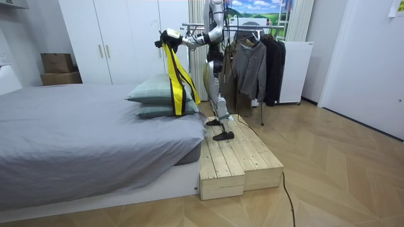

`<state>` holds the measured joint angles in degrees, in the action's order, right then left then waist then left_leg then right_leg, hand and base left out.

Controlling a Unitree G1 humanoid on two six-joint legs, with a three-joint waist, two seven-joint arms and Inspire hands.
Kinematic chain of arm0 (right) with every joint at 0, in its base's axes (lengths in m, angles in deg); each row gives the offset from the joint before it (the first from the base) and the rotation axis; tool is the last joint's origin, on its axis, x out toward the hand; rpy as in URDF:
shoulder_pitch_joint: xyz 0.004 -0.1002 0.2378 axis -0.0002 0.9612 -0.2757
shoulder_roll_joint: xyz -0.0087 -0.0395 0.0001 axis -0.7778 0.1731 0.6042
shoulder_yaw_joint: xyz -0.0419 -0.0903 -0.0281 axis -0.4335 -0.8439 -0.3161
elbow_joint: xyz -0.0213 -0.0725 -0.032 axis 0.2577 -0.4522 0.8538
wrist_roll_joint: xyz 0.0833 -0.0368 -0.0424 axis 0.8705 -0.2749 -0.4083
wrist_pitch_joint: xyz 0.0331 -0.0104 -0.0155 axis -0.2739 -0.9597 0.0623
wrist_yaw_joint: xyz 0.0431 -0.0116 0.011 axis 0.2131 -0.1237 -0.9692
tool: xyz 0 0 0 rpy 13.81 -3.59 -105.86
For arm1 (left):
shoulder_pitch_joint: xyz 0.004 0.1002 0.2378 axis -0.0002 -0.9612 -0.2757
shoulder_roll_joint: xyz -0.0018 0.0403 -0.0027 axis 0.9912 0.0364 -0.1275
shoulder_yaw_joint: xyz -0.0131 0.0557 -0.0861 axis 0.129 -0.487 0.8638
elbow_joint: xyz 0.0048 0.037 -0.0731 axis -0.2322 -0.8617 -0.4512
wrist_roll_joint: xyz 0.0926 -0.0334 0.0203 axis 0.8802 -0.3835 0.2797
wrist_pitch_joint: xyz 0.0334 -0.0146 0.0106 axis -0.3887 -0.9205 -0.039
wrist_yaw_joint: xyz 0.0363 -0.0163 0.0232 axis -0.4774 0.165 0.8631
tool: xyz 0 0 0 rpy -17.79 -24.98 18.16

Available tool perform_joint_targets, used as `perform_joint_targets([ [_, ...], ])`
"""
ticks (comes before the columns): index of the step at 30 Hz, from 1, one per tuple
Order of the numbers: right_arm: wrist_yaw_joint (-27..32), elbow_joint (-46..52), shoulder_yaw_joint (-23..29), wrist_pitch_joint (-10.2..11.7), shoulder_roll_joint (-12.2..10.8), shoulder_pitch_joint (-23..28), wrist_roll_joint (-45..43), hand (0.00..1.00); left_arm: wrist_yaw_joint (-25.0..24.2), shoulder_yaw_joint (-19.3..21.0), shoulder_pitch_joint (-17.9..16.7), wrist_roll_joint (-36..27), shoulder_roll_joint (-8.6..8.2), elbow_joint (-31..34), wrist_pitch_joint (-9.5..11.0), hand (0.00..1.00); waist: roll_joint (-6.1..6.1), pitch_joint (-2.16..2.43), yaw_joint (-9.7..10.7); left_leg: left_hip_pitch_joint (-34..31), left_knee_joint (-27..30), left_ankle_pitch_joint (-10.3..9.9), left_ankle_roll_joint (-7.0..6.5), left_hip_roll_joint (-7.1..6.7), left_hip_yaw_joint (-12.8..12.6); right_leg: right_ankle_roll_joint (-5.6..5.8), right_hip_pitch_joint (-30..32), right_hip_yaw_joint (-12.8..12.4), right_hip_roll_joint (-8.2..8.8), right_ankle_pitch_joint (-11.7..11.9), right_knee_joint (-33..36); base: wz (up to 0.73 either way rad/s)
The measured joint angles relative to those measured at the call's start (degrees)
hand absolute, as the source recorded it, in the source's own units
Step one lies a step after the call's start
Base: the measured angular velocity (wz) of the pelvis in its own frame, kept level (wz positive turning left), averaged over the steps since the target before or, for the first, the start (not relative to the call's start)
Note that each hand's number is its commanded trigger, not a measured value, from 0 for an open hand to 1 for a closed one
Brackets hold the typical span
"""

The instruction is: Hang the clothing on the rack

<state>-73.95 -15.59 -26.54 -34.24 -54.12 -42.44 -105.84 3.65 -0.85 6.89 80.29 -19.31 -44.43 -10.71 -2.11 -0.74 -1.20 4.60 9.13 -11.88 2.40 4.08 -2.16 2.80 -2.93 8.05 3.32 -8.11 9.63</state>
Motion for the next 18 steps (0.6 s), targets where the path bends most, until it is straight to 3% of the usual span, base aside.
perform_joint_targets([
  [5, 2.3, -1.0, 0.1, 0.0, 0.1, -0.2, 0.3, 0.00, -1.6, -0.3, 0.6, -0.1, 0.81, 3.1, -0.4, 1.00, 0.04, 0.05, -0.6, -0.2, 0.0, 0.0, -0.02, 0.04, 0.9, 0.00, 0.1, 0.9, 0.00, 0.0, 0.2, 0.08],
  [8, 4.6, -3.4, -0.2, 0.2, 0.1, -1.0, 0.6, 0.00, -1.7, -0.6, 0.6, 0.0, 0.94, 5.3, -0.5, 1.00, 0.25, 0.09, -0.7, 0.5, 0.1, 0.2, -0.21, 0.25, 4.9, -0.58, 1.2, 2.1, -0.04, -0.4, 3.8, -0.03],
  [9, 5.5, -5.0, -0.2, 0.7, 0.0, -1.7, 0.6, 0.00, -1.6, -0.6, 0.5, 0.0, 0.90, 6.0, -0.5, 1.00, 1.02, -0.06, -0.7, 1.1, 0.0, 0.3, -0.47, 1.32, 8.9, -2.60, 5.1, 1.7, -1.09, -3.1, 8.9, -0.40],
  [10, 6.4, -5.6, -1.0, 0.8, -1.0, -2.6, 0.5, 0.00, -1.6, 0.6, 0.5, 0.0, 1.87, 7.3, -0.5, 1.00, 0.89, 0.10, -0.7, 0.5, 0.4, 0.3, -0.43, 2.99, 10.6, -6.83, 8.4, -3.2, -5.88, -2.2, 3.9, -0.50],
  [11, 7.2, -5.5, -1.8, 0.8, -1.3, -2.9, 0.5, 0.00, -1.6, 1.3, 0.6, 0.0, 2.39, 7.8, -0.5, 1.00, 0.18, 0.40, -0.6, -0.2, 0.7, 0.2, -0.23, 3.18, 10.2, -7.46, 9.4, -4.1, -7.08, 0.7, 0.3, -0.35],
  [12, 9.1, -5.5, -3.0, 0.9, -0.8, -3.2, 1.3, 0.00, -1.6, 1.3, 1.8, -0.3, 2.80, 7.2, -0.4, 1.00, -0.51, -0.04, 0.0, -0.3, 1.4, -1.2, 0.66, 2.36, 7.8, -7.65, 10.3, -1.9, -7.18, 7.9, -1.6, -0.07],
  [13, 9.6, -6.0, -3.4, 1.0, -0.1, -3.1, 2.2, 0.00, -1.8, 1.1, 1.8, -0.7, 2.32, 6.6, -0.4, 1.00, 0.12, 0.14, 0.1, 0.1, 1.4, -1.7, 0.49, 2.46, 6.5, -7.56, 9.8, -1.7, -7.31, 7.7, -1.2, 0.11],
  [15, 10.0, -7.4, -2.8, 0.3, 1.2, -3.2, 4.6, 0.00, -1.8, -1.2, 2.2, -1.2, 1.41, 7.7, 0.2, 1.00, 0.79, 0.07, 0.5, 0.2, -0.3, -0.9, 0.34, 2.04, 3.7, -7.38, 9.2, -1.5, -7.34, 7.4, -0.9, 0.20],
  [18, 10.1, -7.9, -2.6, 0.0, 1.3, -3.2, 6.6, 0.00, -1.7, -1.9, 2.3, -1.2, 1.35, 8.4, 0.2, 1.00, 0.87, 0.06, 0.8, 0.2, -0.4, -0.8, 0.34, 2.13, 3.6, -7.18, 9.1, -0.7, -7.48, 7.3, -1.0, 0.16],
])
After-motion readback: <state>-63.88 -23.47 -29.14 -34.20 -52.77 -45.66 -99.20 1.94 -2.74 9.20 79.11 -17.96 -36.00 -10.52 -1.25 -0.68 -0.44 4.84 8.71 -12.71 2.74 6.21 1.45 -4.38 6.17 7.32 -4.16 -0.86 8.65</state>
